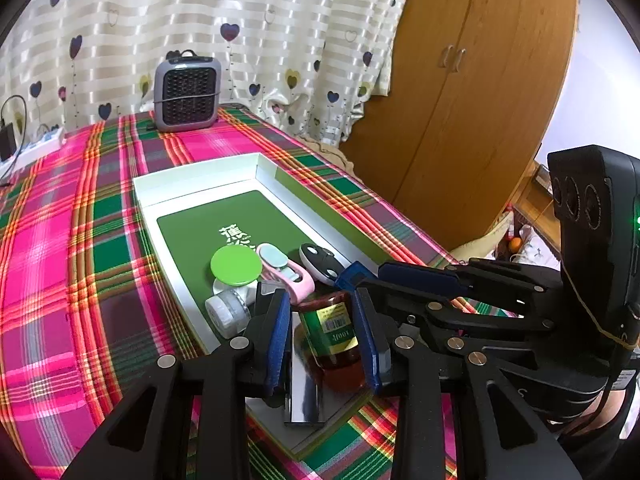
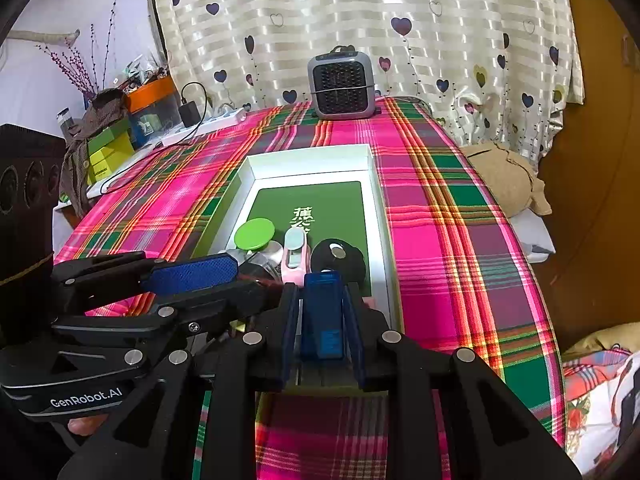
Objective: Organize rigid objects
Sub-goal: 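Lower the bottle and USB stick into the box and open both grippers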
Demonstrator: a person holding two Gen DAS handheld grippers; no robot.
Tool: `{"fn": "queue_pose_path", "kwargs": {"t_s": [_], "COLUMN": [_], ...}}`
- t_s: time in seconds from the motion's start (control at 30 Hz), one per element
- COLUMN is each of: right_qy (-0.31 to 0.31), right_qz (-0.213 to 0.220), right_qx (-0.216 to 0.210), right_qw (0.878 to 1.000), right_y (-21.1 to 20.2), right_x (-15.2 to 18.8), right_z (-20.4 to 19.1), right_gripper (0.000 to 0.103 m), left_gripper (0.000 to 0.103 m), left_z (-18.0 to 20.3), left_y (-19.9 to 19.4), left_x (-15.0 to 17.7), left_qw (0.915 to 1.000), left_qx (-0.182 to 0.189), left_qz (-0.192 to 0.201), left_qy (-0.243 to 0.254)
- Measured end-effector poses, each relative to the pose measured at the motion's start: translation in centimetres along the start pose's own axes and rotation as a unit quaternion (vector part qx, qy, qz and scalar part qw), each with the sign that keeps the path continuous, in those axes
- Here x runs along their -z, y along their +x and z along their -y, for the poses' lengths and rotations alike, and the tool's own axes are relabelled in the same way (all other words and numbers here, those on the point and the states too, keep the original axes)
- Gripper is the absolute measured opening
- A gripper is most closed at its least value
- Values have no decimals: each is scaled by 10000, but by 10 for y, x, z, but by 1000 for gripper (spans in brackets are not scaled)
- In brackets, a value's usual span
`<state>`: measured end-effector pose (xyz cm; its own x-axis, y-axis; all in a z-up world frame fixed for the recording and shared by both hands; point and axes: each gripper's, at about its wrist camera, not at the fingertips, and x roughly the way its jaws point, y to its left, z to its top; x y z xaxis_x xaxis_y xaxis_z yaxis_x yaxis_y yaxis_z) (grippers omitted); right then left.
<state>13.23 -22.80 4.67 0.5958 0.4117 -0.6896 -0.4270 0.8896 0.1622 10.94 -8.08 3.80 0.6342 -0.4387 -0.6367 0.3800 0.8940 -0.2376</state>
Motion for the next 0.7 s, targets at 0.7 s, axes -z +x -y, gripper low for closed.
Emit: {"fn": "queue_pose_path", "kwargs": {"t_s": [0.7], "right_qy": [-250], "right_qz": [295], "right_qx": [68], "right_qw": [9992], "right_y": [-20], "right_x": [4], "right_z": [-18], "right_gripper": [37], "left_gripper": [31], "left_z": [2], "left_y": [-29], "left_x": [7], "left_qw": [9974], "left_qx": [-675], "left_qz": [265], "left_qy": [24]}}
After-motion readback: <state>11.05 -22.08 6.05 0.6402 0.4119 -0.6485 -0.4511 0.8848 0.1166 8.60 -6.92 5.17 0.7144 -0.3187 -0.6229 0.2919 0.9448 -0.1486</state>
